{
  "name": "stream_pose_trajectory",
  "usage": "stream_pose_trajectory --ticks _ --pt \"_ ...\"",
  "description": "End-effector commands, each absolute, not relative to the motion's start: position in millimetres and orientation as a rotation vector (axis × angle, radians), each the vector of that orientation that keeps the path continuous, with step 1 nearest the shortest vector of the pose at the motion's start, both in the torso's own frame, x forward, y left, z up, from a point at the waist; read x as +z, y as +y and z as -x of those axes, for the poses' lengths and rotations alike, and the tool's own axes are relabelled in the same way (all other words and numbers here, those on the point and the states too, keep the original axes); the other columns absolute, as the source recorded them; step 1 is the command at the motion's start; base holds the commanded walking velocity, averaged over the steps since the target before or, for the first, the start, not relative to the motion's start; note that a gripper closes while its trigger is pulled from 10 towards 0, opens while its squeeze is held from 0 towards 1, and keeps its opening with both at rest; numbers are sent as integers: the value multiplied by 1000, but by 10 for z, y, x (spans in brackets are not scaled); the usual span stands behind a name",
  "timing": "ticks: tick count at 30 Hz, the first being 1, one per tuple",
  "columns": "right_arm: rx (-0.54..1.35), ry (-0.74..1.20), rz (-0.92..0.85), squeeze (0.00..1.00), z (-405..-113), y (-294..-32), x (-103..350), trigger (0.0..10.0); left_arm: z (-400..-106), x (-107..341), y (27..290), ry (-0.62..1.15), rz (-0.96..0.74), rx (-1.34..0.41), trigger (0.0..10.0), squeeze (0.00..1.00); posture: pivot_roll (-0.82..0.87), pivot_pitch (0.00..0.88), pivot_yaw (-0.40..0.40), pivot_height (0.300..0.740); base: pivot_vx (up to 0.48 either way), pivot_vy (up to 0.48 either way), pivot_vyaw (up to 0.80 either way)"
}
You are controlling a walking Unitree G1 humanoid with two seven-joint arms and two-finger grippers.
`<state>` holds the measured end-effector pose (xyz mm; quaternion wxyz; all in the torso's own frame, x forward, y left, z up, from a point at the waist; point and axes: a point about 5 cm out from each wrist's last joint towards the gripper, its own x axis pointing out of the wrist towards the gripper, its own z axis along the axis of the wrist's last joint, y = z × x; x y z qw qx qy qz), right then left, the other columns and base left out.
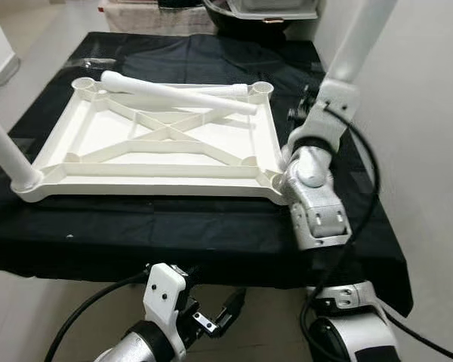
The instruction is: Building children table
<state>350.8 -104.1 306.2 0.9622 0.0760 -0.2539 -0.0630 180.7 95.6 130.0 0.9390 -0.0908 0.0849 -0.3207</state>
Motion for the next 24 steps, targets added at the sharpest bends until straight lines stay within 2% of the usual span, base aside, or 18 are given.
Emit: stream_pose_trajectory --ticks 1,4,5,8,9,10,12,15,16,17,24 --pt "-58 -520 -165 0 -3488 -981 3076 10000 -1789 1253 953 195 195 -666 10000 0 65 120 -56 740 0 0 0" --pt "115 -453 -288 0 -3499 -907 2990 10000 -1912 1351 1017 125 154 -611 10000 12 58 110 -54 740 0 0 0" --pt "176 -441 -323 0 -3495 -885 2970 10000 -1959 1388 1042 103 152 -585 10000 1000 58 110 -54 740 0 0 0" --pt "255 -406 -370 0 -3496 -861 2922 10000 -2058 1456 1083 69 134 -547 10000 1000 61 101 -54 740 0 0 0" --pt "342 -370 -413 0 -3485 -844 2869 10000 -2179 1556 1119 25 81 -526 10000 1000 63 92 -52 740 0 0 0" --pt "342 -370 -413 0 -3485 -844 2869 10000 -2179 1556 1119 25 81 -526 10000 1000 63 92 -52 740 0 0 0" --pt "514 -344 -434 0 -3405 -808 2787 10000 -2401 1718 1184 -35 -64 -485 10000 1000 58 77 -48 740 0 0 0" --pt "570 -340 -434 0 -3369 -793 2765 10000 -2462 1750 1204 -44 -110 -469 10000 1000 57 71 -46 740 0 0 0" --pt "628 -323 -436 0 -3330 -759 2735 10000 -2507 1756 1210 -43 -154 -471 10000 188 55 67 -44 740 0 0 0" --pt "666 -309 -422 0 -3298 -726 2703 10000 -2547 1745 1206 -35 -174 -473 10000 0 56 57 -43 740 0 0 0" --pt "773 -259 -420 0 -3201 -621 2592 10000 -2647 1710 1085 -28 -231 -529 10000 0 52 46 -40 740 0 0 0"
